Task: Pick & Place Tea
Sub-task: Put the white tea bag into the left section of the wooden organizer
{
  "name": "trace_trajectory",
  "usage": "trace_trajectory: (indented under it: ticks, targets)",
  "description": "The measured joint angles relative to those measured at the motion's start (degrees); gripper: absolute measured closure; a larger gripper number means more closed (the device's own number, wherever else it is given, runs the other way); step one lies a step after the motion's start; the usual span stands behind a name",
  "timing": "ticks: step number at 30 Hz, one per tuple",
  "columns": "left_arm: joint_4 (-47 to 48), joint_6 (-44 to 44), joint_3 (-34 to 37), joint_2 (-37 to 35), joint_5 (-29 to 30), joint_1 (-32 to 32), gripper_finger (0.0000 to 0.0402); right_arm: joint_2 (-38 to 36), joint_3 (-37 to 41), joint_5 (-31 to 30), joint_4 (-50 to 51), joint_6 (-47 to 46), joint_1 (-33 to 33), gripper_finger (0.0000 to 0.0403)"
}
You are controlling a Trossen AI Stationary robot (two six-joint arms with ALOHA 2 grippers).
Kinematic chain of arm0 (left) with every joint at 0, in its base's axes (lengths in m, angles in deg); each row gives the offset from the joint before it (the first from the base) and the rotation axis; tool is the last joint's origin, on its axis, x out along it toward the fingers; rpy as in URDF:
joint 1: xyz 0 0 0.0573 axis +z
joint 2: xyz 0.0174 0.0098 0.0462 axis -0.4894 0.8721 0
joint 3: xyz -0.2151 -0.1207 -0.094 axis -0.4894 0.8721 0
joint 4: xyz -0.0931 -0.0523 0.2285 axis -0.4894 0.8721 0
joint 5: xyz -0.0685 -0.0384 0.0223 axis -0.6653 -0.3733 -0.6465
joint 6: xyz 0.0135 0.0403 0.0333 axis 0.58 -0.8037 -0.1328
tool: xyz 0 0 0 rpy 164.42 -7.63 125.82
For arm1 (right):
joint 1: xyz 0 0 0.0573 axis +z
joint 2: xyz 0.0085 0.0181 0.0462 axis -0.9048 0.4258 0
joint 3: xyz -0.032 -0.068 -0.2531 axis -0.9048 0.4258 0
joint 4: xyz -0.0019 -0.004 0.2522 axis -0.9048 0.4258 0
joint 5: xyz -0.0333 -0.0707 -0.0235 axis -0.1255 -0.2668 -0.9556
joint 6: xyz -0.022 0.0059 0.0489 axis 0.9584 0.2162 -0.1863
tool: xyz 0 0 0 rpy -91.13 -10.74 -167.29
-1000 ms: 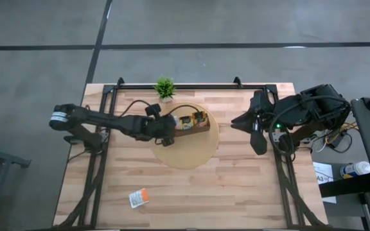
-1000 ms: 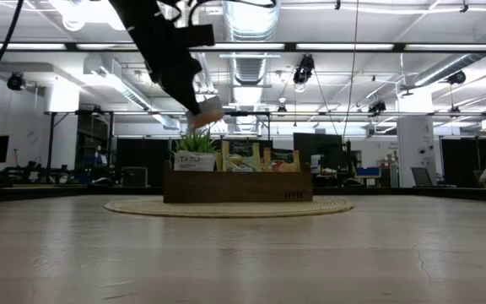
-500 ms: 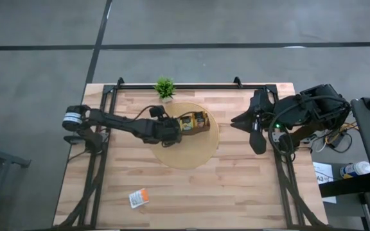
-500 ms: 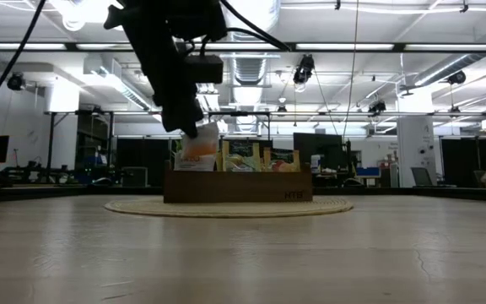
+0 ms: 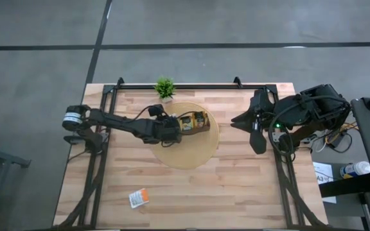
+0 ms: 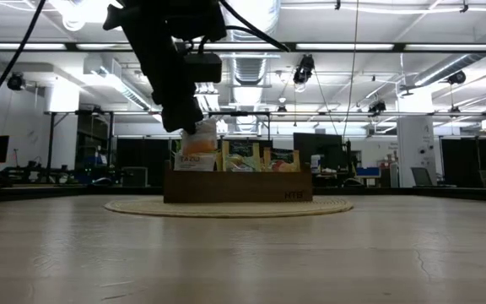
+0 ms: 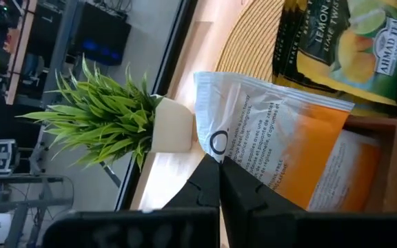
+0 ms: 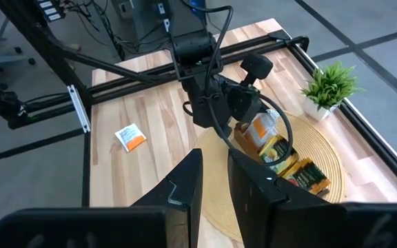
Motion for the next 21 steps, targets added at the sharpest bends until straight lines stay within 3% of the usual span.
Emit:
trace_trajectory:
  ticks: [21]
  targets:
    - [0.0,2.5,-0.3,3.5,1.1,0.1,0.0399,0.0,0.0,-0.1,0.0,0.0,0.0,0.0335]
